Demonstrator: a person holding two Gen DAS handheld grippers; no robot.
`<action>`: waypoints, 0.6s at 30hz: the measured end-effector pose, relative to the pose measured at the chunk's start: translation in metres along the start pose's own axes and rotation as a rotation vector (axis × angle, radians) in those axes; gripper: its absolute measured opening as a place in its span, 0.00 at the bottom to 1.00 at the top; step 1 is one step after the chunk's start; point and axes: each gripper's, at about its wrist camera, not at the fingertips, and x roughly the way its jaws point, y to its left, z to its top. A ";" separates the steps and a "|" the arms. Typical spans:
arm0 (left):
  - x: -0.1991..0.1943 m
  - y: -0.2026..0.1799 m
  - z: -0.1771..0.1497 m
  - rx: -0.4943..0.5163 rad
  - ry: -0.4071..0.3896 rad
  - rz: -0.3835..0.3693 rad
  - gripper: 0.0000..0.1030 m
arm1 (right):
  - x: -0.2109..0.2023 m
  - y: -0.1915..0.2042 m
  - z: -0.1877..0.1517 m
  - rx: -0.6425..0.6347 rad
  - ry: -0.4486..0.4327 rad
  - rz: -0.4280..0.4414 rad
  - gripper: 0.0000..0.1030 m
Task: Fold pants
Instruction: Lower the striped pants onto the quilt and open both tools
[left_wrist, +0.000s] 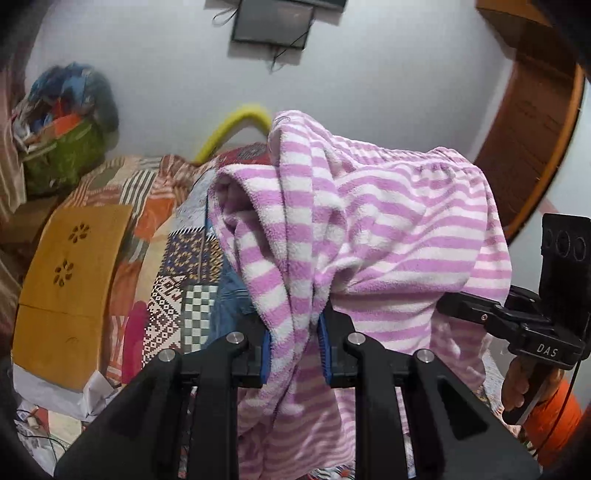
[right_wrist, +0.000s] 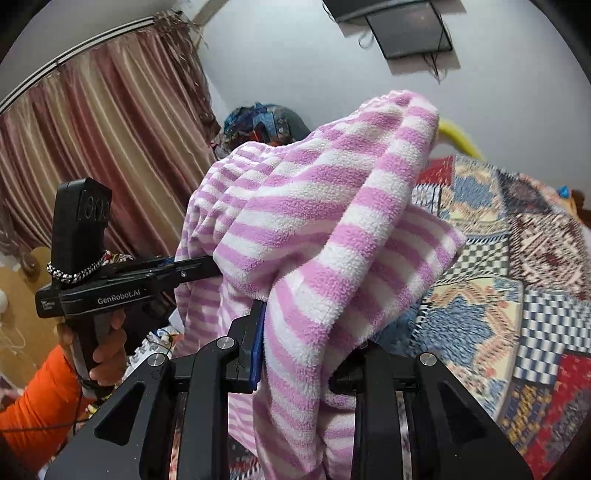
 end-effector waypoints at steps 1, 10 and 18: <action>0.012 0.006 0.002 -0.004 0.011 0.005 0.20 | 0.014 -0.006 0.002 0.007 0.015 -0.006 0.22; 0.158 0.081 0.010 -0.153 0.210 0.031 0.20 | 0.135 -0.089 -0.002 0.119 0.168 -0.038 0.22; 0.201 0.103 0.005 -0.201 0.266 -0.002 0.31 | 0.163 -0.123 -0.014 0.190 0.234 -0.042 0.35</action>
